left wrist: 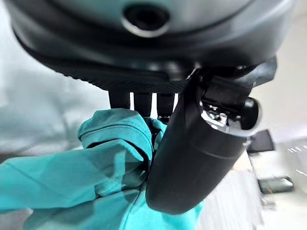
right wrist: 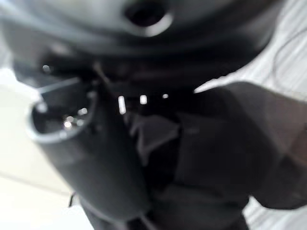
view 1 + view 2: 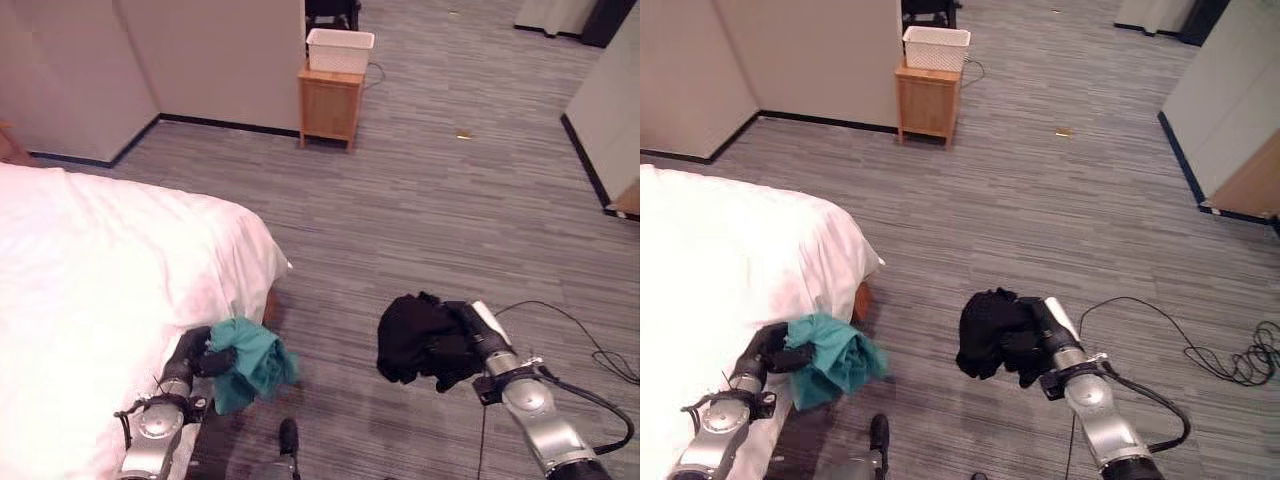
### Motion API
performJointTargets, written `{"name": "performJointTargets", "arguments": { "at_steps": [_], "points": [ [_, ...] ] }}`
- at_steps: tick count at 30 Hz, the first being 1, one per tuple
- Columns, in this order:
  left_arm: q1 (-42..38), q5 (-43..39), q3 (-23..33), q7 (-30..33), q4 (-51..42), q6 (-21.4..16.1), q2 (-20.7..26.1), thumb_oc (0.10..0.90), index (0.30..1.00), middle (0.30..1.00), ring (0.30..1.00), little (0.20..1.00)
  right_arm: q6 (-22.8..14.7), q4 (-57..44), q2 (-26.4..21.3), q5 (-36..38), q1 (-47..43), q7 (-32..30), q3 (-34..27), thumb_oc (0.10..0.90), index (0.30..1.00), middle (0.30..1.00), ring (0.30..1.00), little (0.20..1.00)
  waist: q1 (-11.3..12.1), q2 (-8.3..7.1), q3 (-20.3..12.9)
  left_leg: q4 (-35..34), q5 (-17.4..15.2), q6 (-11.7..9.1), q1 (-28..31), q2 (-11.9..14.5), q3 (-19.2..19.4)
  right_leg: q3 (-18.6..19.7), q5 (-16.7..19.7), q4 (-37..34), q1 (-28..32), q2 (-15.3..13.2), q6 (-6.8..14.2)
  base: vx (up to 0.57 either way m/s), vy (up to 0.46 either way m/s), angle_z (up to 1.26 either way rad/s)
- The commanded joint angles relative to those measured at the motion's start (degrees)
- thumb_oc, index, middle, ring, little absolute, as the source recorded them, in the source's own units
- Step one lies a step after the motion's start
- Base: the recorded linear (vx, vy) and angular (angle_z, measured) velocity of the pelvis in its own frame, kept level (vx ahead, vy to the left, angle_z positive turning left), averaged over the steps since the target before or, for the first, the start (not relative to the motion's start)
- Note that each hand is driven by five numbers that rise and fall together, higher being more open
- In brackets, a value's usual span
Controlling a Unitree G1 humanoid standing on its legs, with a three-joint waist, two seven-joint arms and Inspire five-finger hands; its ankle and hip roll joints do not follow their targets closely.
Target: Pick up bed clothes into laundry basket.
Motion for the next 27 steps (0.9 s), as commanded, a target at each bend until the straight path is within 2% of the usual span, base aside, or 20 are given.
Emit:
{"name": "performJointTargets", "arguments": {
  "at_steps": [1, 3, 5, 6, 7, 10, 11, 12, 13, 15, 16, 18, 19, 20, 21, 23, 24, 25, 26, 27],
  "points": [
    [-4.20, -2.37, 1.92, 0.41, -9.86, -8.17, 2.58, 0.400, 0.300, 0.300, 0.300, 0.300, -6.02, -3.19, -1.31, -1.15, -9.60, -1.66, -0.66, 0.400, 0.300, 0.300, 0.300, 0.300, 3.03, 0.70, -4.62, 1.83, -1.46, -5.13, -4.33, 2.85, -0.35, 0.43, -1.28, 8.49, -2.12, 4.47, -1.49, 0.32, 0.013, -0.35],
    [-5.80, -2.00, 1.24, 0.91, -10.86, -7.72, 2.28, 0.400, 0.300, 0.300, 0.300, 0.300, -5.49, -3.12, 0.42, -3.44, -11.70, -0.90, 1.56, 0.400, 0.300, 0.300, 0.300, 0.300, 3.29, 0.87, -4.28, 1.75, -3.33, -3.39, -1.10, 3.26, 1.64, -0.98, 3.15, 22.02, -6.87, 3.33, 2.68, 0.36, 0.020, -0.56],
    [-7.51, -1.64, 0.56, 2.33, -10.83, -7.42, 2.41, 0.400, 0.300, 0.300, 0.300, 0.300, -5.32, -3.06, 1.57, -4.16, -14.54, -0.72, 3.59, 0.400, 0.300, 0.300, 0.300, 0.300, 2.24, 2.35, -3.21, 1.24, -4.86, -2.54, 2.97, 4.99, 3.09, -4.52, 8.45, 34.46, -14.12, 0.96, 6.01, 0.42, 0.034, -0.73],
    [-7.81, -1.94, 0.82, 2.70, -11.52, -7.31, 2.80, 0.400, 0.300, 0.300, 0.300, 0.300, -5.02, -3.29, 2.54, -4.35, -16.32, -0.55, 4.97, 0.400, 0.300, 0.300, 0.300, 0.300, 1.67, 3.16, -2.79, 0.88, -6.20, -2.93, 5.43, 6.52, 4.74, -9.78, 8.50, 36.33, -17.72, -3.69, 5.96, 0.47, -0.033, -0.39],
    [-7.62, -2.26, 1.18, 2.68, -12.05, -7.46, 3.17, 0.400, 0.300, 0.300, 0.300, 0.300, -5.02, -3.51, 2.75, -4.04, -17.18, -0.44, 5.36, 0.400, 0.300, 0.300, 0.300, 0.300, 1.48, 3.18, -2.74, 0.64, -6.91, -3.40, 6.49, 6.78, 5.30, -12.19, 7.79, 33.01, -19.13, -6.06, 5.08, 0.36, -0.071, -0.24],
    [-6.07, -2.48, 1.84, 2.18, -13.09, -7.72, 3.64, 0.400, 0.300, 0.300, 0.300, 0.300, -4.91, -3.63, 2.79, -3.84, -18.17, -0.38, 6.35, 0.400, 0.300, 0.300, 0.300, 0.300, 0.01, 3.09, -2.71, 0.36, -8.72, -4.72, 8.55, 7.51, 5.01, -13.71, 6.52, 24.62, -20.88, -7.51, 3.40, 0.49, -0.272, -0.20],
    [-4.39, -2.55, 3.68, 1.91, -13.22, -7.83, 3.38, 0.400, 0.300, 0.300, 0.300, 0.300, -4.69, -4.32, 2.85, -3.65, -16.95, -0.37, 5.64, 0.400, 0.300, 0.300, 0.300, 0.300, -1.37, 2.53, -2.98, 0.07, -12.05, -7.54, 11.68, 9.32, 3.42, -13.51, 10.44, 6.83, -23.77, -10.18, 4.63, 0.72, -0.459, 0.13],
    [-4.18, -2.70, 4.51, 2.04, -12.86, -7.96, 3.14, 0.400, 0.300, 0.300, 0.300, 0.300, -4.55, -4.81, 2.71, -4.07, -16.19, -0.26, 5.09, 0.400, 0.300, 0.300, 0.300, 0.300, -1.98, 2.82, -2.89, 0.07, -13.41, -8.73, 13.24, 10.72, 3.12, -13.63, 12.70, 2.71, -25.38, -11.72, 5.65, 0.90, -0.592, 0.12],
    [-4.14, -2.27, 5.31, 2.40, -12.53, -7.92, 2.84, 0.400, 0.300, 0.300, 0.300, 0.300, -4.45, -5.59, 2.63, -4.57, -15.29, -0.29, 4.30, 0.400, 0.300, 0.300, 0.300, 0.300, -2.72, 2.86, -2.77, 0.07, -14.62, -9.71, 14.95, 11.95, 2.99, -13.29, 14.07, 1.94, -27.49, -13.88, 6.46, 0.75, -0.488, 0.35],
    [-3.66, -1.98, 5.89, 1.73, -12.47, -8.31, 2.50, 0.400, 0.300, 0.300, 0.300, 0.300, -4.05, -8.54, 1.54, -5.74, -10.70, 1.09, 2.44, 0.400, 0.300, 0.300, 0.300, 0.300, -3.00, 2.21, -2.96, 0.07, -16.79, -11.06, 17.06, 13.42, 2.40, -11.30, 14.20, 1.49, -26.98, -14.07, 6.81, 0.64, -0.425, 0.51],
    [-2.47, -2.00, 5.91, 1.32, -11.56, -8.50, 1.24, 0.400, 0.300, 0.300, 0.300, 0.300, -4.48, -8.11, 0.76, -5.92, -8.52, 1.68, 1.18, 0.400, 0.300, 0.300, 0.300, 0.300, -3.25, 1.95, -3.42, 2.09, -13.89, -12.71, 18.86, 16.06, 1.22, -10.92, 16.23, 2.46, -24.61, -13.44, 6.73, 0.47, -0.330, 0.74],
    [-1.76, -2.51, 5.65, 0.41, -10.82, -8.26, 0.49, 0.400, 0.300, 0.300, 0.300, 0.300, -4.75, -8.37, -0.40, -5.11, -6.75, 1.66, -0.19, 0.400, 0.300, 0.300, 0.300, 0.300, -3.27, 2.46, -3.38, 9.58, -7.16, -13.27, 16.20, 19.09, -0.73, -10.70, 15.33, 3.82, -23.11, -12.02, 5.54, 0.46, -0.421, 1.06],
    [-2.25, -3.72, 5.09, 0.21, -9.56, -7.95, -0.06, 0.400, 0.300, 0.300, 0.300, 0.300, -4.92, -8.58, -1.27, -4.58, -5.80, 1.51, -0.71, 0.400, 0.300, 0.300, 0.300, 0.300, -3.39, 2.83, -2.85, 17.25, -1.17, -13.49, 11.33, 20.99, -2.85, -12.20, 13.40, 4.78, -21.37, -10.48, 3.38, 0.32, -0.485, 0.98],
    [-2.46, -4.40, 4.55, -0.12, -9.05, -7.57, -0.48, 0.400, 0.300, 0.300, 0.300, 0.300, -4.94, -9.06, -1.99, -4.18, -5.70, 1.31, -1.09, 0.400, 0.300, 0.300, 0.300, 0.300, -2.54, 2.07, -1.64, 24.44, 1.03, -12.25, 7.38, 21.66, -2.87, -13.18, 11.57, 4.74, -19.10, -9.58, 1.62, 0.18, -0.364, 0.56],
    [-2.58, -4.42, 4.51, -0.12, -9.02, -7.57, -0.47, 0.400, 0.300, 0.300, 0.300, 0.300, -4.93, -9.08, -2.00, -4.17, -5.73, 1.33, -1.19, 0.400, 0.300, 0.300, 0.300, 0.300, -2.81, 1.97, -1.72, 24.65, 1.22, -12.22, 6.79, 21.52, -3.33, -13.49, 11.67, 4.75, -19.25, -9.76, 1.51, 0.21, -0.361, 0.23],
    [-2.62, -5.07, 3.63, -0.34, -7.89, -7.03, -1.01, 0.400, 0.300, 0.300, 0.300, 0.300, -5.01, -9.35, -3.59, -3.59, -6.20, 0.81, -1.81, 0.400, 0.300, 0.300, 0.300, 0.300, -2.43, 0.47, -0.73, 31.23, 0.02, -10.39, 2.41, 21.47, 0.37, -15.46, 9.16, 2.94, -14.84, -7.95, -0.71, 0.37, -0.436, 0.03],
    [-1.83, -5.41, 3.20, -1.24, -7.86, -6.50, -1.49, 0.400, 0.300, 0.300, 0.300, 0.300, -4.44, -9.24, -5.02, -3.49, -7.02, 0.88, -2.64, 0.400, 0.300, 0.300, 0.300, 0.300, -1.39, 0.13, -0.20, 31.91, -4.99, -9.47, -1.76, 18.21, 3.68, -15.33, 6.75, 1.67, -11.74, -6.46, -1.12, 0.48, -0.438, 0.24],
    [-1.25, -5.02, 2.91, -1.49, -7.56, -6.67, -1.79, 0.400, 0.300, 0.300, 0.300, 0.300, -4.51, -9.15, -5.56, -3.39, -7.38, 0.91, -2.69, 0.400, 0.300, 0.300, 0.300, 0.300, -0.67, -0.06, -0.18, 31.22, -7.33, -8.93, -3.92, 15.21, 4.32, -14.90, 5.97, 1.35, -10.94, -6.04, -1.03, 0.36, -0.268, 0.30],
    [-1.28, -5.00, 2.90, -1.48, -7.54, -6.69, -1.80, 0.400, 0.300, 0.300, 0.300, 0.300, -4.53, -9.13, -5.57, -3.37, -7.41, 0.92, -2.70, 0.400, 0.300, 0.300, 0.300, 0.300, -0.72, -0.36, -0.46, 30.95, -7.05, -8.63, -4.20, 14.75, 4.50, -14.89, 6.17, 1.35, -11.35, -6.49, -0.92, 0.34, -0.166, -0.01],
    [-0.43, -4.05, 2.38, -1.83, -7.70, -6.65, -2.12, 0.400, 0.300, 0.300, 0.300, 0.300, -4.40, -8.81, -6.35, -3.45, -7.58, 1.16, -3.18, 0.400, 0.300, 0.300, 0.300, 0.300, 0.25, -0.71, -1.13, 25.71, -10.58, -6.58, -6.92, 10.10, 7.94, -14.93, 4.78, 0.81, -9.70, -5.25, -0.58, 0.36, -0.124, -0.25]
  ]
}}
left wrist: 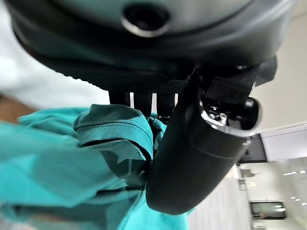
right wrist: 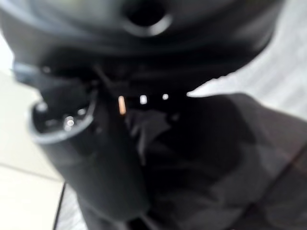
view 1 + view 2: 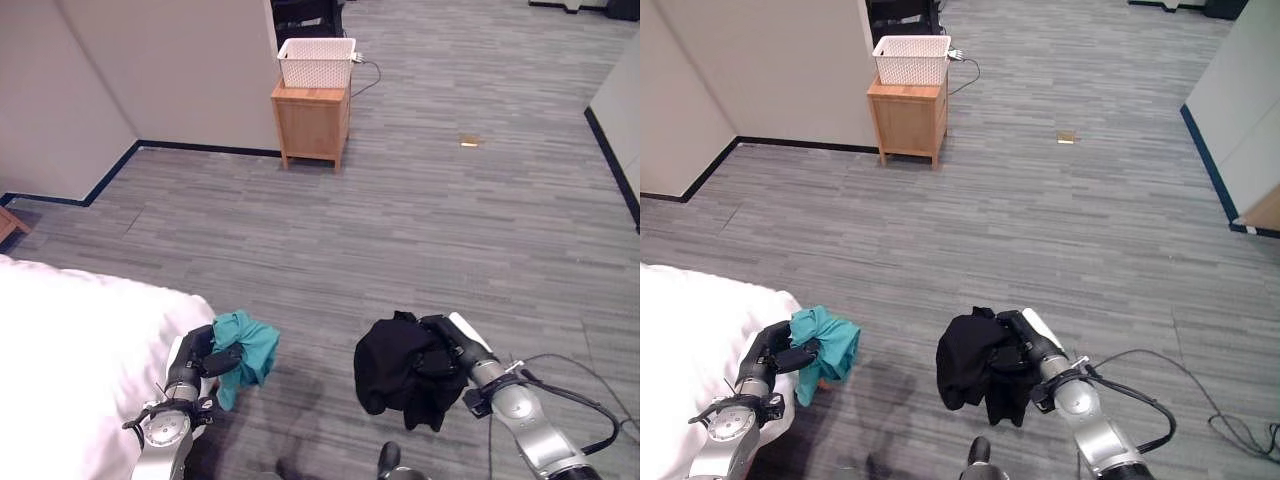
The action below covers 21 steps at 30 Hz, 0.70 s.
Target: Pick up bed clothes into laundry basket.
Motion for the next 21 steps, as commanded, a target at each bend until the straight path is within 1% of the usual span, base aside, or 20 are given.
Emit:
{"name": "performJointTargets", "arguments": {
  "at_steps": [1, 2, 3, 4, 5, 7, 8, 9, 10, 11, 12, 13, 14, 15, 16, 17, 18, 19, 20, 21],
  "points": [
    [-2.89, -0.55, -0.28, -0.60, -5.79, -5.32, 5.40, 0.400, 0.300, 0.300, 0.300, 0.300, -5.36, -5.92, -1.46, 2.42, -6.47, -1.86, -1.49, 0.400, 0.300, 0.300, 0.300, 0.300, 1.67, 0.45, -3.47, -12.79, 4.94, 2.21, -1.96, -4.05, 3.63, 0.01, -2.38, -0.95, 1.20, -3.86, 7.67, 0.36, -0.130, -0.33],
    [-2.91, -0.54, -0.26, -0.60, -5.81, -5.31, 5.37, 0.400, 0.300, 0.300, 0.300, 0.300, -5.39, -5.88, -1.48, 2.43, -6.52, -1.87, -1.48, 0.400, 0.300, 0.300, 0.300, 0.300, 1.70, 0.30, -3.57, -13.36, 5.45, 2.37, -1.92, -4.31, 3.80, 0.06, -2.12, -1.01, 0.97, -4.07, 7.69, 0.40, -0.011, -0.24],
    [-2.39, -0.29, -0.39, -0.56, -5.66, -5.09, 5.54, 0.400, 0.300, 0.300, 0.300, 0.300, -5.31, -4.67, -2.16, 2.26, -7.41, -2.51, -1.38, 0.400, 0.300, 0.300, 0.300, 0.300, 3.10, 1.41, -4.17, -21.34, 9.55, 2.22, -4.24, -4.98, 5.73, 0.20, -4.09, -1.04, 3.02, -1.61, 8.09, 0.46, 0.039, -0.33],
    [-1.85, -0.22, -0.47, -0.60, -5.72, -4.97, 5.54, 0.400, 0.300, 0.300, 0.300, 0.300, -5.34, -4.16, -2.34, 2.20, -7.72, -2.87, -1.30, 0.400, 0.300, 0.300, 0.300, 0.300, 4.12, 2.09, -4.19, -25.06, 12.80, 1.69, -5.80, -4.39, 5.23, 0.56, -5.14, -1.04, 4.25, -0.42, 8.32, 0.61, 0.029, -0.31],
    [-1.63, -0.17, -0.59, -0.54, -5.68, -4.94, 5.46, 0.400, 0.300, 0.300, 0.300, 0.300, -5.47, -3.70, -2.31, 2.16, -7.92, -3.08, -1.14, 0.400, 0.300, 0.300, 0.300, 0.300, 5.04, 2.02, -4.08, -29.38, 14.89, 1.27, -6.39, -4.47, 4.46, 0.88, -6.20, -1.04, 5.92, -0.01, 8.28, 0.48, 0.016, -0.15],
    [-1.38, -0.46, -0.57, -0.57, -5.18, -4.91, 5.71, 0.400, 0.300, 0.300, 0.300, 0.300, -5.62, -3.17, -1.74, 2.51, -7.52, -3.39, -1.34, 0.400, 0.300, 0.300, 0.300, 0.300, 6.15, 1.56, -3.65, -32.63, 17.21, 0.59, -8.26, -4.27, 3.99, 1.43, -7.41, -1.04, 8.18, 0.93, 7.96, 0.42, -0.020, -0.07],
    [-1.24, -0.69, -0.36, -0.53, -4.99, -4.77, 5.71, 0.400, 0.300, 0.300, 0.300, 0.300, -5.60, -2.87, -1.42, 2.66, -7.27, -3.56, -1.45, 0.400, 0.300, 0.300, 0.300, 0.300, 6.42, 1.60, -3.72, -33.19, 17.79, 0.66, -8.67, -3.97, 4.51, 1.70, -8.04, -1.04, 9.07, 1.56, 7.91, 0.27, -0.011, -0.13],
    [-1.21, -0.71, -0.37, -0.54, -5.00, -4.75, 5.74, 0.400, 0.300, 0.300, 0.300, 0.300, -5.63, -2.85, -1.40, 2.66, -7.25, -3.57, -1.45, 0.400, 0.300, 0.300, 0.300, 0.300, 6.46, 1.57, -3.72, -33.20, 17.79, 0.63, -8.63, -3.95, 4.53, 1.74, -8.08, -1.04, 9.09, 1.57, 7.87, 0.41, 0.037, -0.14],
    [-0.48, -1.18, 0.27, -0.61, -5.13, -4.39, 5.76, 0.400, 0.300, 0.300, 0.300, 0.300, -5.41, -1.64, -0.39, 3.43, -6.90, -3.86, -1.56, 0.400, 0.300, 0.300, 0.300, 0.300, 7.13, 1.59, -4.23, -33.07, 19.13, 0.78, -9.28, -2.93, 6.04, 2.37, -9.56, -1.04, 10.91, 2.23, 8.07, 0.41, 0.073, -0.21],
    [-0.34, -1.53, 0.26, -0.44, -5.16, -4.38, 5.56, 0.400, 0.300, 0.300, 0.300, 0.300, -5.33, -0.47, 0.45, 4.72, -7.32, -4.30, -1.16, 0.400, 0.300, 0.300, 0.300, 0.300, 7.57, 1.53, -4.20, -32.72, 20.24, 0.63, -10.26, -2.18, 6.81, 2.87, -10.14, -1.04, 11.85, 2.22, 8.19, 0.41, 0.072, -0.13],
    [-0.32, -1.55, 0.31, -0.43, -5.17, -4.37, 5.61, 0.400, 0.300, 0.300, 0.300, 0.300, -5.43, -0.26, 0.48, 4.79, -7.49, -4.36, -1.04, 0.400, 0.300, 0.300, 0.300, 0.300, 7.65, 1.42, -4.19, -32.72, 20.26, 0.56, -10.22, -2.14, 6.94, 3.00, -10.17, -1.04, 11.81, 2.18, 8.15, 0.49, 0.153, -0.04],
    [0.37, -1.95, 0.33, -0.40, -4.89, -4.21, 5.57, 0.400, 0.300, 0.300, 0.300, 0.300, -5.37, 0.53, 1.48, 7.73, -7.47, -4.28, -1.24, 0.400, 0.300, 0.300, 0.300, 0.300, 9.19, 1.10, -4.28, -32.60, 21.50, -0.53, -12.80, 0.04, 6.56, 4.05, -11.52, -1.04, 14.14, 1.12, 8.87, 0.53, 0.171, 0.03],
    [1.11, -2.28, 0.48, -0.43, -4.73, -4.19, 5.51, 0.400, 0.300, 0.300, 0.300, 0.300, -5.35, 0.39, 1.93, 8.61, -7.24, -4.04, -1.48, 0.400, 0.300, 0.300, 0.300, 0.300, 10.03, 0.68, -4.50, -32.44, 21.57, -0.95, -13.27, 0.73, 5.39, 4.50, -12.00, -1.04, 15.81, 0.03, 9.62, 0.75, 0.244, -0.02],
    [2.15, -2.27, 0.65, -0.99, -4.70, -3.89, 5.42, 0.400, 0.300, 0.300, 0.300, 0.300, -5.17, 0.81, 2.39, 8.81, -7.05, -3.53, -1.56, 0.400, 0.300, 0.300, 0.300, 0.300, 10.54, 0.81, -5.59, -33.06, 20.92, -0.40, -12.59, 0.96, 4.64, 4.83, -12.96, -1.04, 17.49, -0.19, 10.40, 0.61, 0.184, -0.24],
    [3.08, -1.97, 0.68, -1.15, -4.95, -3.48, 5.33, 0.400, 0.300, 0.300, 0.300, 0.300, -5.19, 0.89, 3.41, 8.29, -6.26, -3.16, -1.70, 0.400, 0.300, 0.300, 0.300, 0.300, 10.99, 0.69, -6.02, -32.70, 21.82, 0.28, -11.54, 0.52, 3.55, 5.08, -13.26, -0.20, 19.12, -0.83, 10.90, 0.73, 0.253, -0.28],
    [3.46, -2.01, 0.39, -1.61, -3.83, -2.92, 5.36, 0.400, 0.300, 0.300, 0.300, 0.300, -5.49, 0.32, 5.02, 7.57, -4.62, -3.41, -2.07, 0.400, 0.300, 0.300, 0.300, 0.300, 11.03, -1.26, -6.38, -30.45, 20.42, 3.03, -10.57, -2.26, 4.09, 5.55, -7.57, 10.89, 17.80, -4.84, 12.80, 0.51, 0.194, -0.23],
    [3.41, -2.03, 0.37, -1.62, -3.79, -2.95, 5.41, 0.400, 0.300, 0.300, 0.300, 0.300, -5.47, 0.29, 5.06, 7.55, -4.61, -3.42, -2.11, 0.400, 0.300, 0.300, 0.300, 0.300, 11.32, -1.30, -6.52, -30.24, 20.29, 3.18, -10.78, -2.15, 4.39, 5.88, -7.39, 10.89, 17.47, -4.95, 12.92, 0.40, 0.221, -0.06],
    [2.77, -2.22, 0.04, -1.07, -1.86, -2.82, 5.03, 0.400, 0.300, 0.300, 0.300, 0.300, -5.50, 0.46, 5.87, 7.08, -4.66, -3.49, -1.23, 0.400, 0.300, 0.300, 0.300, 0.300, 10.49, -1.58, -5.81, -29.10, 18.32, 4.63, -9.05, -3.63, 4.48, 6.55, -1.78, 18.74, 14.65, -7.12, 13.56, 0.19, 0.207, 0.01],
    [1.59, -2.21, -0.38, -0.67, -0.48, -2.99, 5.39, 0.400, 0.300, 0.300, 0.300, 0.300, -5.58, 0.70, 6.68, 6.63, -5.66, -3.65, -0.58, 0.400, 0.300, 0.300, 0.300, 0.300, 9.80, -0.96, -5.03, -28.73, 16.66, 6.04, -6.87, -4.06, 4.93, 8.91, 4.21, 27.20, 9.45, -8.23, 13.96, 0.34, 0.294, -0.02],
    [1.13, -2.00, -0.52, -0.45, 0.02, -2.89, 5.84, 0.400, 0.300, 0.300, 0.300, 0.300, -5.81, 0.79, 7.30, 6.15, -6.18, -4.03, -0.40, 0.400, 0.300, 0.300, 0.300, 0.300, 8.55, -0.16, -4.86, -29.67, 15.25, 6.76, -3.62, -4.34, 4.94, 9.38, 6.99, 33.01, 5.64, -8.87, 14.15, 0.36, 0.296, 0.07]
  ]
}}
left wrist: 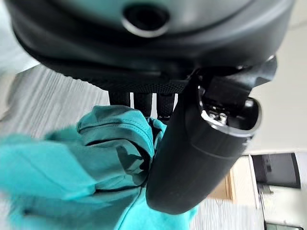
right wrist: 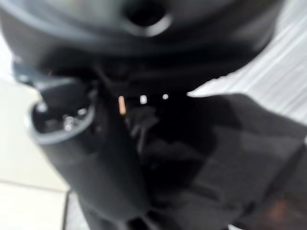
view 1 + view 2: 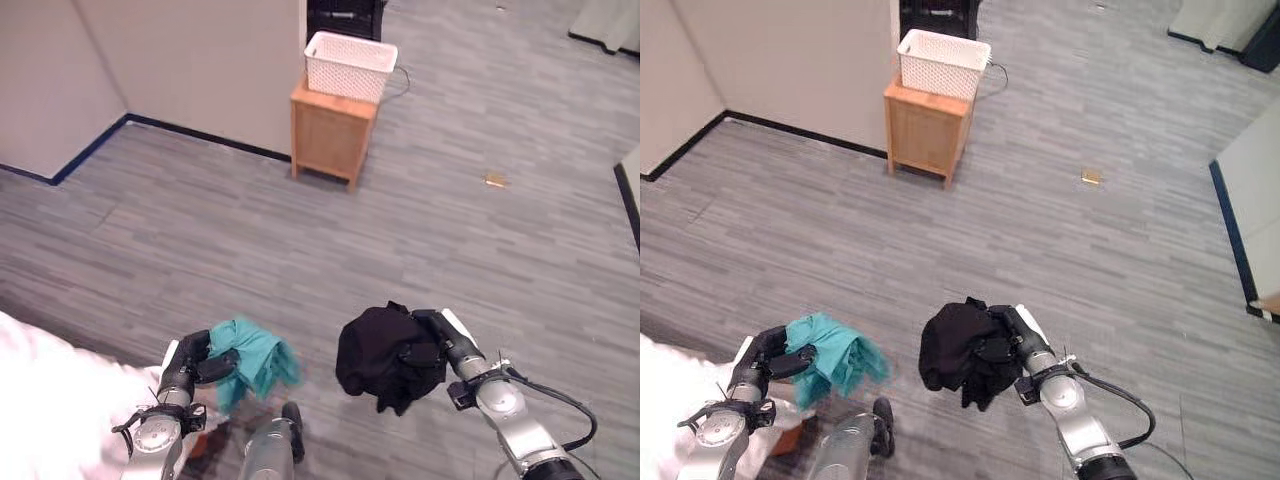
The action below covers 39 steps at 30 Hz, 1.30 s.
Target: Pick up bed clothes into laundry basket.
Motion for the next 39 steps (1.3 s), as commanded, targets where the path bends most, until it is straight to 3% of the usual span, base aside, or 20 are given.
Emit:
{"name": "performJointTargets", "arguments": {
  "at_steps": [1, 3, 4, 7, 9, 13, 14, 15, 17, 19, 20, 22, 23, 26, 28, 31, 32, 34, 38, 39],
  "points": [
    [-0.13, -0.76, -2.30, 0.54, -5.56, -4.42, 3.98, 0.400, 0.300, 0.300, 0.300, 0.300, -5.88, -3.77, -3.16, 0.84, -5.48, -3.07, -4.22, 0.400, 0.300, 0.300, 0.300, 0.300, -0.85, 2.42, -3.64, -16.71, 8.91, -7.60, 4.97, 4.49, -5.65, 1.33, 11.58, 10.77, -8.03, -2.25, 1.69, 0.42, 0.281, 0.03],
    [-0.65, -0.73, -2.76, 0.35, -6.48, -4.53, 4.81, 0.400, 0.300, 0.300, 0.300, 0.300, -5.83, -4.79, -3.02, 0.81, -5.24, -3.16, -4.46, 0.400, 0.300, 0.300, 0.300, 0.300, -3.10, 3.60, -2.82, -19.00, 7.77, -7.28, 9.58, 3.71, -6.50, -1.09, 8.33, 11.17, -13.21, -1.28, 0.46, 0.44, 0.176, 0.05],
    [-1.23, -0.65, -2.89, 0.34, -6.75, -4.51, 5.35, 0.400, 0.300, 0.300, 0.300, 0.300, -5.99, -5.04, -3.03, 0.88, -5.18, -3.18, -4.49, 0.400, 0.300, 0.300, 0.300, 0.300, -3.98, 3.27, -2.34, -19.18, 6.99, -7.60, 11.10, 3.30, -6.65, -2.94, 6.76, 8.43, -14.75, -1.84, 0.40, 0.38, 0.012, 0.27],
    [-2.78, -0.67, -3.21, 0.06, -6.76, -4.64, 5.92, 0.400, 0.300, 0.300, 0.300, 0.300, -5.83, -4.94, -2.95, 1.24, -4.89, -3.23, -4.31, 0.400, 0.300, 0.300, 0.300, 0.300, -5.74, 2.41, -2.24, -19.44, 5.09, -9.08, 13.23, 2.75, -8.82, -5.51, 3.11, -7.00, -14.88, -0.65, -0.82, 0.32, -0.103, 0.55],
    [-3.75, -0.29, -3.31, -0.08, -6.81, -4.84, 5.99, 0.400, 0.300, 0.300, 0.300, 0.300, -5.68, -4.75, -2.85, 1.32, -4.22, -3.30, -4.62, 0.400, 0.300, 0.300, 0.300, 0.300, -6.47, 1.49, -2.72, -19.47, 4.04, -9.71, 14.02, 2.34, -10.20, -2.54, 3.83, -14.96, -14.87, -0.02, -0.12, 0.27, -0.151, 0.83],
    [-4.62, 1.14, -3.33, -0.32, -5.83, -4.97, 5.82, 0.400, 0.300, 0.300, 0.300, 0.300, -5.28, -4.38, -1.78, 0.60, -2.27, -2.80, -5.08, 0.400, 0.300, 0.300, 0.300, 0.300, -6.66, 0.18, -4.30, -19.83, 1.73, -10.09, 16.08, 1.82, -11.88, 2.01, 6.91, -21.83, -12.66, -0.76, 1.02, 0.18, -0.103, 0.60],
    [-10.83, 6.29, -11.30, -0.77, 45.44, 2.46, -9.70, 0.400, 0.300, 0.300, 0.300, 0.300, -1.28, 50.28, 8.42, 12.70, 0.15, -0.86, -0.87, 0.400, 0.300, 0.300, 0.300, 0.300, -9.69, 4.24, -5.19, -6.30, -4.08, -14.24, 18.67, 7.36, -11.45, -3.06, -4.82, -19.26, -7.72, 5.56, -7.13, 0.14, -0.089, 0.35],
    [-10.87, 6.29, -11.29, -0.77, 45.44, 2.46, -9.70, 0.400, 0.300, 0.300, 0.300, 0.300, -1.28, 50.28, 8.42, 12.70, 0.12, -0.86, -0.88, 0.400, 0.300, 0.300, 0.300, 0.300, -9.74, 4.19, -5.31, -6.50, -3.84, -14.21, 18.54, 7.28, -11.48, -3.11, -4.67, -19.34, -7.87, 5.50, -7.13, -0.08, 0.030, 0.39],
    [-14.13, -2.65, -11.96, -0.80, 38.36, 0.79, -10.10, 0.400, 0.300, 0.300, 0.300, 0.300, -1.73, 42.85, 5.90, 14.31, -1.54, -3.23, -2.67, 0.400, 0.300, 0.300, 0.300, 0.300, -12.28, 4.68, -8.07, -14.75, -4.02, -14.63, 21.24, 6.36, -8.11, -6.93, -2.90, -20.95, -8.95, 6.21, -6.12, -0.24, 0.160, 0.19],
    [-15.13, -4.67, -11.88, 0.68, 35.51, 0.23, -9.80, 0.400, 0.300, 0.300, 0.300, 0.300, -2.15, 40.92, 5.64, 15.21, -2.36, -4.21, -3.30, 0.400, 0.300, 0.300, 0.300, 0.300, -12.46, 4.40, -8.34, -16.20, -2.87, -14.82, 20.31, 6.12, -8.53, -7.25, -1.80, -20.99, -9.52, 5.89, -5.86, -0.14, 0.161, 0.85],
    [-15.50, -9.60, -11.53, 2.40, 24.68, -0.70, -8.04, 0.400, 0.300, 0.300, 0.300, 0.300, -2.21, 31.21, 3.82, 14.57, -2.94, -6.15, -4.37, 0.400, 0.300, 0.300, 0.300, 0.300, -12.13, 3.42, -7.87, -17.60, -2.24, -14.05, 20.08, 4.89, -10.55, -7.93, -0.21, -20.50, -9.29, 5.09, -4.97, -0.13, 0.205, 1.16],
    [-14.81, -8.03, -11.69, 2.74, 14.57, -1.18, -4.94, 0.400, 0.300, 0.300, 0.300, 0.300, -1.87, 25.17, 1.49, 11.40, -4.28, -7.41, -4.57, 0.400, 0.300, 0.300, 0.300, 0.300, -11.64, 3.27, -7.52, -18.65, -2.64, -12.33, 20.20, 3.58, -11.30, -7.93, 0.08, -17.21, -10.68, 4.35, -4.05, -0.09, 0.185, 0.32],
    [-14.50, -6.35, -11.29, 3.40, 11.10, -0.96, -3.39, 0.400, 0.300, 0.300, 0.300, 0.300, -1.87, 23.03, 0.56, 10.49, -5.60, -7.90, -4.93, 0.400, 0.300, 0.300, 0.300, 0.300, -11.29, 3.17, -6.77, -19.32, -2.99, -11.11, 20.89, 2.59, -11.49, -6.67, 1.21, -11.93, -12.94, 3.04, -2.71, -0.07, 0.200, -0.10],
    [-14.40, -2.17, -9.48, 4.44, 3.48, -1.55, 0.35, 0.400, 0.300, 0.300, 0.300, 0.300, -2.14, 16.43, -1.40, 6.64, -8.90, -9.42, -6.21, 0.400, 0.300, 0.300, 0.300, 0.300, -11.26, 3.38, -5.11, -19.70, -3.98, -8.91, 22.97, 1.28, -12.28, -2.81, 9.04, 0.88, -18.42, 0.99, 1.60, 0.00, 0.134, -0.16],
    [-14.99, 0.45, -8.37, 5.38, -0.13, -2.08, 2.30, 0.400, 0.300, 0.300, 0.300, 0.300, -2.66, 12.86, -2.04, 4.12, -9.98, -10.88, -7.45, 0.400, 0.300, 0.300, 0.300, 0.300, -11.58, 4.21, -5.15, -20.13, -4.18, -8.80, 23.99, 2.13, -12.46, -3.10, 9.34, 4.37, -21.72, 0.63, 1.56, 0.16, 0.108, -0.26],
    [-16.00, 2.06, -7.61, 6.14, -4.11, -3.08, 3.60, 0.400, 0.300, 0.300, 0.300, 0.300, -3.29, 8.66, -3.27, 1.97, -10.11, -12.15, -8.55, 0.400, 0.300, 0.300, 0.300, 0.300, -12.95, 3.34, -5.26, -20.86, -5.69, -9.76, 26.05, 1.86, -13.57, -4.59, 7.08, -2.74, -25.88, 1.63, -0.44, 0.37, -0.023, 0.15],
    [-16.08, 2.27, -6.93, 6.08, -5.54, -3.48, 4.15, 0.400, 0.300, 0.300, 0.300, 0.300, -3.28, 6.21, -3.59, 0.44, -9.44, -12.59, -9.34, 0.400, 0.300, 0.300, 0.300, 0.300, -14.19, 2.68, -5.37, -20.86, -7.49, -11.16, 27.63, 2.57, -14.33, -7.94, 7.13, -13.75, -26.46, 1.96, -0.95, 0.57, -0.224, 0.44],
    [-16.80, 2.29, -6.12, 6.48, -5.36, -3.72, 4.23, 0.400, 0.300, 0.300, 0.300, 0.300, -3.31, 4.12, -3.37, -0.54, -9.13, -13.35, -10.23, 0.400, 0.300, 0.300, 0.300, 0.300, -15.17, 2.24, -5.10, -20.86, -8.98, -12.59, 30.00, 3.46, -14.61, -11.35, 8.95, -20.89, -28.63, 0.77, -0.49, 0.43, -0.188, 0.50],
    [-18.38, 2.89, -5.47, 7.27, -5.54, -4.90, 4.95, 0.400, 0.300, 0.300, 0.300, 0.300, -3.63, -1.39, -3.58, -1.82, -8.24, -13.16, -11.08, 0.400, 0.300, 0.300, 0.300, 0.300, -17.24, 2.12, -5.50, -20.86, -12.84, -14.68, 35.58, 5.81, -15.06, -11.41, 10.77, -24.30, -29.19, -0.67, 0.19, 0.46, -0.211, 0.47],
    [-17.92, 2.83, -5.08, 7.43, -6.29, -5.04, 5.03, 0.400, 0.300, 0.300, 0.300, 0.300, -3.85, -2.02, -3.62, -1.44, -7.97, -13.11, -11.06, 0.400, 0.300, 0.300, 0.300, 0.300, -17.42, 2.22, -5.95, -19.85, -11.98, -15.37, 36.22, 6.48, -15.13, -11.26, 11.57, -23.63, -28.20, -0.48, -0.39, 0.64, -0.275, -0.19]
  ]
}}
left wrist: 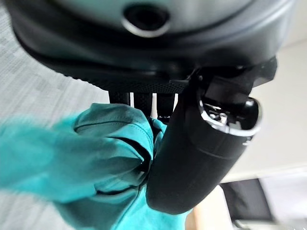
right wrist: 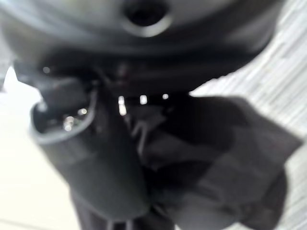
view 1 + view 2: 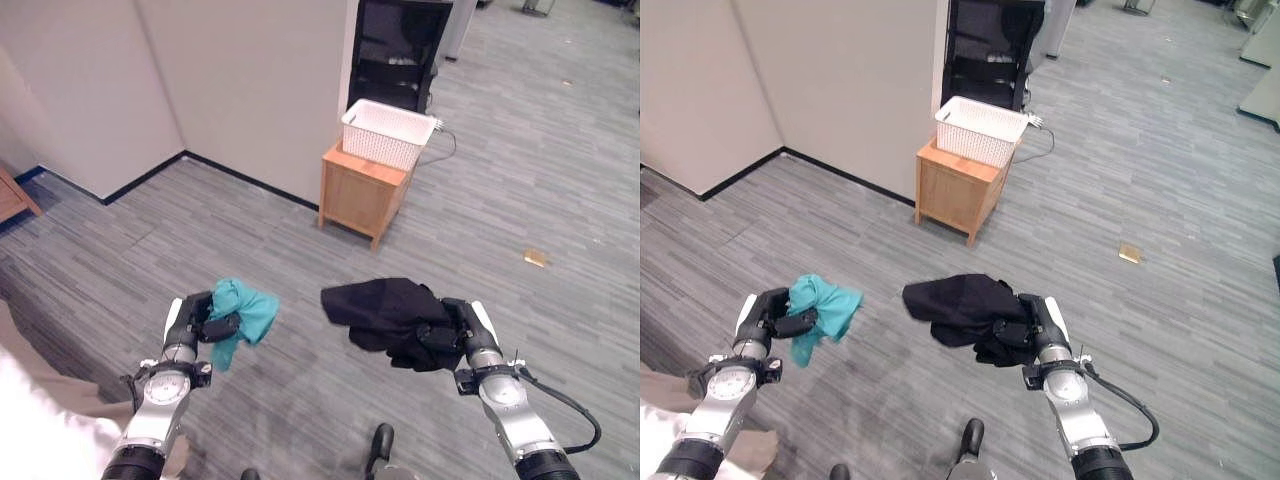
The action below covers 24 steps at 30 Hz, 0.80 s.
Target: Pick up bed clothes into laundry basket.
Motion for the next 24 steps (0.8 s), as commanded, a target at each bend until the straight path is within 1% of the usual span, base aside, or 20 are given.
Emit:
{"name": "performJointTargets", "arguments": {
  "at_steps": [1, 3, 4, 5, 6, 7, 8, 9, 10, 11, 13, 14, 15, 16, 17, 18, 19, 20, 22, 24],
  "points": [
    [-6.26, 0.77, 0.86, 1.06, -8.34, -8.11, 2.86, 0.400, 0.300, 0.300, 0.300, 0.300, -5.90, -8.00, -4.84, -0.52, -5.03, -2.99, -3.04, 0.400, 0.300, 0.300, 0.300, 0.300, -3.17, 2.95, -4.08, -14.04, -4.52, 0.94, 24.34, 1.86, 2.26, 1.22, 8.36, 1.77, -6.96, 1.36, -3.89, 0.33, -0.151, -0.13],
    [-6.24, 0.78, 0.92, 1.07, -8.35, -8.13, 2.80, 0.400, 0.300, 0.300, 0.300, 0.300, -5.91, -7.99, -4.91, -0.48, -5.08, -2.99, -2.98, 0.400, 0.300, 0.300, 0.300, 0.300, -3.57, 2.84, -4.23, -14.07, -4.23, 0.85, 23.97, 1.80, 1.83, 0.94, 8.34, 1.90, -7.11, 1.05, -4.00, 0.32, -0.158, 0.21],
    [-4.62, -1.10, 1.39, 1.14, -8.04, -7.96, 1.69, 0.400, 0.300, 0.300, 0.300, 0.300, -6.42, -9.23, -5.28, 1.03, -5.76, -2.44, -1.62, 0.400, 0.300, 0.300, 0.300, 0.300, -2.72, 4.13, -4.46, 3.71, 9.21, -2.00, 18.66, 5.23, 0.81, 1.36, 5.29, 2.37, -1.36, 4.92, -8.03, 0.46, -0.255, 0.27],
    [-4.58, -1.11, 1.44, 1.12, -8.09, -7.94, 1.71, 0.400, 0.300, 0.300, 0.300, 0.300, -6.40, -9.26, -5.28, 1.06, -5.76, -2.43, -1.60, 0.400, 0.300, 0.300, 0.300, 0.300, -3.28, 3.88, -4.74, 3.90, 9.50, -2.07, 17.90, 5.06, 0.09, 0.87, 5.40, 2.27, -1.52, 4.55, -8.17, 0.83, -0.546, -0.07],
    [-4.45, -1.68, 1.07, 1.86, -8.66, -8.24, 1.46, 0.400, 0.300, 0.300, 0.300, 0.300, -6.94, -10.32, -5.43, 1.42, -6.66, -3.07, -0.76, 0.400, 0.300, 0.300, 0.300, 0.300, -1.39, 1.79, -3.08, 18.86, 14.99, -1.82, 10.66, 5.16, 0.92, 1.02, 3.16, 0.85, 3.62, 5.20, -11.11, 0.58, -0.419, -0.26],
    [-4.56, -1.77, 0.78, 1.85, -9.29, -8.26, 1.47, 0.400, 0.300, 0.300, 0.300, 0.300, -6.92, -10.72, -5.52, 1.55, -7.15, -3.21, -0.57, 0.400, 0.300, 0.300, 0.300, 0.300, -0.40, 0.84, -2.61, 22.22, 13.65, -0.74, 8.18, 5.58, 1.82, 1.97, 2.34, -0.54, 5.87, 5.82, -11.55, 0.78, -0.472, -0.41],
    [-4.31, -1.85, 0.52, 2.04, -9.91, -8.23, 1.24, 0.400, 0.300, 0.300, 0.300, 0.300, -6.71, -10.93, -5.51, 1.43, -7.31, -3.32, -0.27, 0.400, 0.300, 0.300, 0.300, 0.300, 0.74, -0.11, -2.12, 24.25, 10.74, 0.25, 5.03, 4.74, 3.10, 3.13, 1.51, -2.03, 8.15, 5.86, -11.56, 0.40, -0.174, -0.33],
    [-4.33, -1.84, 0.50, 2.05, -9.95, -8.21, 1.27, 0.400, 0.300, 0.300, 0.300, 0.300, -6.69, -10.95, -5.48, 1.43, -7.31, -3.32, -0.32, 0.400, 0.300, 0.300, 0.300, 0.300, 0.81, -0.34, -2.14, 24.34, 10.79, 0.48, 4.86, 4.49, 3.25, 3.22, 1.68, -2.05, 7.99, 5.58, -11.51, 0.54, -0.109, -1.01],
    [-2.39, -1.87, 0.46, 1.57, -12.48, -8.44, 0.55, 0.400, 0.300, 0.300, 0.300, 0.300, -6.31, -10.94, -5.68, 0.68, -7.63, -3.11, 0.35, 0.400, 0.300, 0.300, 0.300, 0.300, 3.57, -0.59, -1.51, 22.66, 7.06, 1.68, -2.94, 1.61, 5.66, 5.90, -0.55, -3.03, 11.36, 6.04, -10.89, 0.50, -0.028, -1.04],
    [-1.71, -1.74, 0.64, 1.33, -13.12, -8.58, 0.33, 0.400, 0.300, 0.300, 0.300, 0.300, -6.35, -10.64, -5.63, 0.43, -7.57, -2.94, 0.68, 0.400, 0.300, 0.300, 0.300, 0.300, 4.50, -0.01, -1.40, 19.04, 5.88, 2.28, -5.10, 0.76, 6.42, 6.85, -1.52, -3.27, 12.42, 6.56, -10.45, 0.67, -0.010, -0.92],
    [-0.34, -1.26, 1.00, 0.87, -14.95, -8.90, 0.35, 0.400, 0.300, 0.300, 0.300, 0.300, -6.76, -9.48, -5.64, 0.27, -7.23, -2.79, 1.10, 0.400, 0.300, 0.300, 0.300, 0.300, 6.33, 0.70, -1.71, 7.66, 5.61, 4.16, -8.38, -1.18, 9.30, 8.06, -3.81, -3.53, 14.93, 7.39, -9.28, 0.44, 0.073, -0.45],
    [-0.26, -1.24, 1.02, 0.87, -15.06, -8.86, 0.33, 0.400, 0.300, 0.300, 0.300, 0.300, -6.81, -9.43, -5.66, 0.28, -7.23, -2.79, 1.12, 0.400, 0.300, 0.300, 0.300, 0.300, 6.43, 0.52, -1.84, 6.91, 6.14, 4.30, -8.16, -1.48, 9.58, 8.17, -3.63, -3.53, 14.72, 7.13, -9.24, 0.36, 0.079, -0.52],
    [0.18, -0.98, 1.05, 0.64, -15.63, -8.89, 0.45, 0.400, 0.300, 0.300, 0.300, 0.300, -6.83, -9.30, -5.69, 0.12, -7.16, -2.56, 1.23, 0.400, 0.300, 0.300, 0.300, 0.300, 7.14, 1.34, -1.91, 1.53, 7.84, 4.55, -10.24, -1.58, 10.34, 8.79, -4.67, -3.53, 16.14, 8.40, -8.97, 0.61, 0.115, -0.60],
    [0.98, -0.54, 1.19, 0.45, -16.40, -8.59, 0.34, 0.400, 0.300, 0.300, 0.300, 0.300, -7.19, -8.36, -5.70, 0.09, -7.09, -2.57, 1.56, 0.400, 0.300, 0.300, 0.300, 0.300, 8.79, 2.58, -2.22, -11.89, 14.06, 3.86, -11.10, -1.56, 13.34, 10.11, -7.29, -3.53, 19.29, 10.07, -8.21, 1.00, 0.198, -0.73],
    [0.98, -0.28, 0.81, 0.51, -16.08, -8.41, 0.15, 0.400, 0.300, 0.300, 0.300, 0.300, -7.27, -7.62, -5.87, 0.16, -7.35, -2.84, 1.57, 0.400, 0.300, 0.300, 0.300, 0.300, 9.94, 2.54, -1.98, -17.60, 15.81, 3.44, -14.89, 0.99, 16.08, 10.46, -8.97, -3.53, 22.82, 9.53, -7.36, 1.02, 0.205, -0.82],
    [0.99, -0.27, 0.96, 0.59, -16.00, -8.18, 0.36, 0.400, 0.300, 0.300, 0.300, 0.300, -7.30, -7.77, -6.06, 0.22, -7.10, -2.83, 1.45, 0.400, 0.300, 0.300, 0.300, 0.300, 10.10, 2.56, -1.89, -18.00, 16.46, 3.38, -16.61, 2.57, 17.77, 10.57, -9.75, -3.53, 24.49, 9.48, -6.94, 0.57, 0.128, -0.66],
    [0.99, -0.27, 0.95, 0.59, -16.01, -8.16, 0.37, 0.400, 0.300, 0.300, 0.300, 0.300, -7.29, -7.82, -6.07, 0.23, -7.05, -2.82, 1.43, 0.400, 0.300, 0.300, 0.300, 0.300, 10.19, 2.50, -1.90, -17.96, 16.41, 3.34, -16.58, 2.58, 17.87, 10.65, -9.80, -3.53, 24.49, 9.43, -6.95, 0.58, 0.131, -0.56],
    [2.87, -0.11, 1.73, -0.13, -17.16, -7.66, 0.18, 0.400, 0.300, 0.300, 0.300, 0.300, -6.92, -8.84, -5.79, -0.15, -5.98, -2.01, 1.13, 0.400, 0.300, 0.300, 0.300, 0.300, 10.82, 2.96, -3.28, -18.09, 17.22, 3.98, -15.78, 3.40, 19.46, 11.41, -10.64, -3.53, 26.98, 9.69, -5.95, 0.63, 0.144, -0.45],
    [4.41, 0.07, 2.05, -0.18, -17.69, -7.52, -0.05, 0.400, 0.300, 0.300, 0.300, 0.300, -6.66, -9.84, -4.80, -2.03, -4.37, -1.40, 0.98, 0.400, 0.300, 0.300, 0.300, 0.300, 12.21, 2.14, -4.46, -17.56, 20.22, 4.99, -14.44, 1.67, 17.57, 12.82, -10.37, -0.43, 28.88, 8.26, -5.01, 0.73, 0.190, -0.06],
    [5.16, 0.09, 1.27, -0.64, -17.57, -6.98, -0.36, 0.400, 0.300, 0.300, 0.300, 0.300, -6.38, -10.17, -4.09, -3.96, -3.12, -1.69, 0.64, 0.400, 0.300, 0.300, 0.300, 0.300, 13.30, 0.76, -5.43, -17.50, 19.63, 6.98, -12.17, -0.21, 17.65, 14.22, -6.12, 7.70, 27.21, 6.18, -2.37, 0.45, 0.159, -0.32]
  ]
}}
